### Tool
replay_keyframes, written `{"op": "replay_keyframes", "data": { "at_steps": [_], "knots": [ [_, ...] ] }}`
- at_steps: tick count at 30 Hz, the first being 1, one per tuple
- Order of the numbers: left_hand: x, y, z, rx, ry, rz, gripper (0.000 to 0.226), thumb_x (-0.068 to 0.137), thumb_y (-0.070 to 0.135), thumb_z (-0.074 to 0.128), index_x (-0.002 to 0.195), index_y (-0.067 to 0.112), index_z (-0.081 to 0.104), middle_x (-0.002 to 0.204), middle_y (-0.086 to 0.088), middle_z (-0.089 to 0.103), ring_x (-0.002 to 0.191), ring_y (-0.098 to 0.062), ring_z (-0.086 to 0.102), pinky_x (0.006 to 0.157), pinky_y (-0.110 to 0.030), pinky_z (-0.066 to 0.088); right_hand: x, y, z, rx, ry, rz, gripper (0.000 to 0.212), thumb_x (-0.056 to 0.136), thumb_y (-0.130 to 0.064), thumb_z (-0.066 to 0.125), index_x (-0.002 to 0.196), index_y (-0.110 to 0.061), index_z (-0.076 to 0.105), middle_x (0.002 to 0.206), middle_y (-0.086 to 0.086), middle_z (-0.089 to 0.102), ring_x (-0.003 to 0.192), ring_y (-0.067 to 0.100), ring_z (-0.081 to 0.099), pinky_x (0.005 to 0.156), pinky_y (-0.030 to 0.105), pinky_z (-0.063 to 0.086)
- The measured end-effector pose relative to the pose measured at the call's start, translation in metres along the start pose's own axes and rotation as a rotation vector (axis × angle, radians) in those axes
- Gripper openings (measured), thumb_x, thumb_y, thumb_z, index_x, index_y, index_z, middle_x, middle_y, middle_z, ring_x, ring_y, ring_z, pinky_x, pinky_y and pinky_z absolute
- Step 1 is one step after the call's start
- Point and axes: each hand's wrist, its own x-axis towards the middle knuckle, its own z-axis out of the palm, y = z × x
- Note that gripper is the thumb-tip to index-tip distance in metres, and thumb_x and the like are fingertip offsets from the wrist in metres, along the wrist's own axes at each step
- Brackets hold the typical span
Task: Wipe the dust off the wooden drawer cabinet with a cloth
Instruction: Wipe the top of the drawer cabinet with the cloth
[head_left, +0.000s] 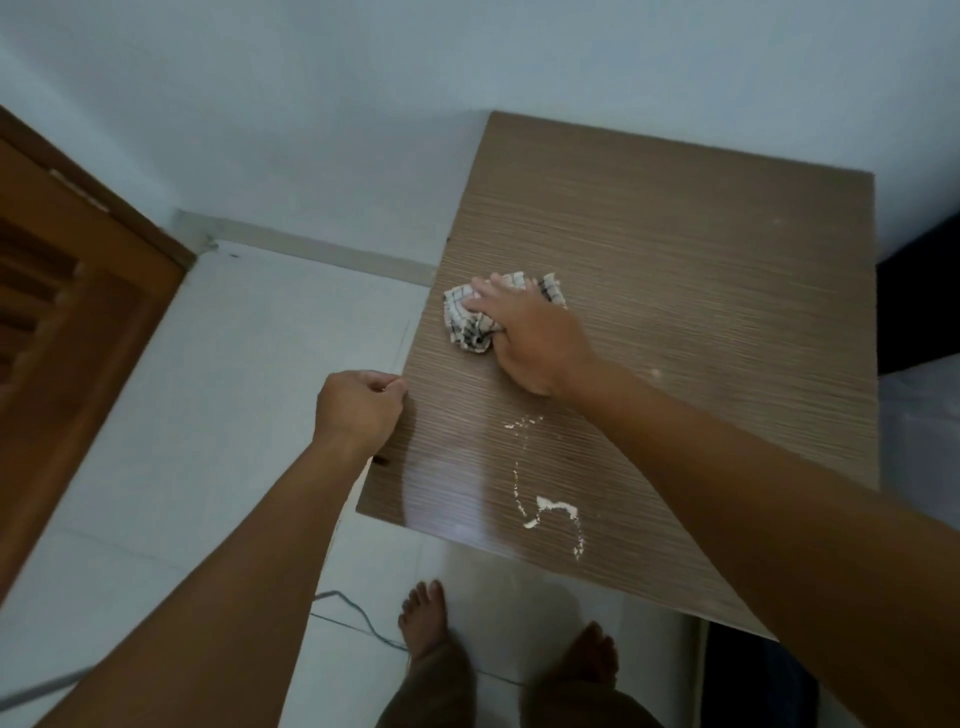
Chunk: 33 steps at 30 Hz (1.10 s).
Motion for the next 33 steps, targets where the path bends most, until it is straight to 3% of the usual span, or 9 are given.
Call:
{"op": "replay_keyframes", "data": {
  "at_steps": [4, 8, 11, 15, 19, 22, 25, 30, 33],
  "knots": [
    [0.005, -0.001, -0.002, -0.054, -0.053, -0.05, 0.021, 0.091, 0.021, 0.066, 0.106, 0.009, 0.073, 0.109, -0.005, 0.069, 0.097, -0.021, 0.062, 0.094, -0.037, 0.052, -0.027, -0.011, 0.005, 0.039, -0.105, -0.119, 0.052, 0.088, 0.001, 0.047, 0.134, -0.021, 0.055, 0.152, -0.001, 0.04, 0.146, 0.018, 0.024, 0.118, 0.044, 0.01],
    [0.006, 0.0, -0.004, -0.086, -0.087, -0.092, 0.021, 0.09, 0.021, 0.067, 0.107, 0.008, 0.073, 0.113, -0.006, 0.068, 0.104, -0.024, 0.063, 0.097, -0.042, 0.051, -0.078, -0.007, 0.011, 0.099, -0.199, -0.093, 0.048, 0.087, -0.021, 0.042, 0.132, -0.034, 0.052, 0.15, -0.006, 0.043, 0.144, 0.017, 0.027, 0.114, 0.054, 0.023],
    [0.005, 0.0, -0.005, -0.103, -0.092, -0.112, 0.02, 0.09, 0.021, 0.068, 0.105, 0.009, 0.073, 0.114, -0.007, 0.068, 0.106, -0.025, 0.063, 0.098, -0.042, 0.051, -0.122, -0.004, 0.015, 0.149, -0.219, -0.124, 0.048, 0.081, -0.024, 0.036, 0.124, -0.034, 0.057, 0.143, -0.012, 0.05, 0.14, 0.006, 0.034, 0.113, 0.05, 0.031],
    [0.007, 0.0, -0.008, -0.13, -0.129, -0.134, 0.018, 0.089, 0.02, 0.069, 0.103, 0.009, 0.073, 0.114, -0.008, 0.068, 0.105, -0.026, 0.063, 0.095, -0.043, 0.053, -0.163, -0.005, 0.017, 0.173, -0.151, -0.171, 0.048, 0.075, -0.015, 0.043, 0.116, -0.02, 0.067, 0.129, -0.006, 0.063, 0.129, 0.005, 0.049, 0.108, 0.042, 0.04],
    [0.009, -0.001, -0.01, -0.154, -0.154, -0.14, 0.015, 0.089, 0.019, 0.069, 0.1, 0.011, 0.073, 0.109, -0.007, 0.069, 0.099, -0.024, 0.065, 0.089, -0.039, 0.056, -0.168, -0.018, 0.004, 0.29, -0.064, -0.12, 0.05, 0.074, -0.013, 0.042, 0.117, -0.022, 0.066, 0.124, -0.009, 0.065, 0.123, 0.003, 0.053, 0.101, 0.037, 0.046],
    [0.01, -0.002, -0.011, -0.145, -0.172, -0.12, 0.015, 0.09, 0.02, 0.068, 0.102, 0.011, 0.072, 0.105, -0.007, 0.069, 0.095, -0.022, 0.065, 0.086, -0.036, 0.056, -0.143, -0.033, -0.014, 0.39, 0.05, -0.043, 0.047, 0.08, -0.018, 0.039, 0.12, -0.03, 0.061, 0.122, -0.01, 0.063, 0.111, 0.009, 0.06, 0.085, 0.035, 0.054],
    [0.011, -0.007, -0.013, -0.155, -0.195, -0.107, 0.015, 0.09, 0.02, 0.067, 0.101, 0.011, 0.072, 0.103, -0.007, 0.07, 0.095, -0.022, 0.067, 0.087, -0.038, 0.057, -0.096, -0.045, -0.027, 0.349, 0.172, 0.031, 0.041, 0.089, -0.024, 0.038, 0.122, -0.031, 0.06, 0.114, -0.013, 0.063, 0.099, 0.01, 0.061, 0.078, 0.035, 0.053],
    [0.008, -0.013, -0.02, -0.257, -0.256, -0.158, 0.011, 0.093, 0.019, 0.062, 0.091, 0.009, 0.068, 0.089, -0.004, 0.071, 0.083, -0.017, 0.069, 0.065, -0.024, 0.055, 0.004, -0.041, -0.025, 0.112, 0.305, 0.195, 0.036, 0.093, -0.016, 0.04, 0.118, -0.03, 0.062, 0.109, -0.006, 0.067, 0.098, 0.017, 0.06, 0.086, 0.043, 0.048],
    [0.007, -0.015, -0.026, -0.33, -0.319, -0.227, 0.023, 0.098, 0.02, 0.051, 0.089, 0.008, 0.068, 0.09, -0.007, 0.072, 0.082, -0.018, 0.069, 0.067, -0.027, 0.055, 0.035, -0.027, -0.004, 0.025, 0.208, 0.307, 0.049, 0.09, -0.007, 0.037, 0.133, -0.022, 0.054, 0.141, 0.003, 0.052, 0.134, 0.024, 0.042, 0.113, 0.049, 0.029]
  ]
}}
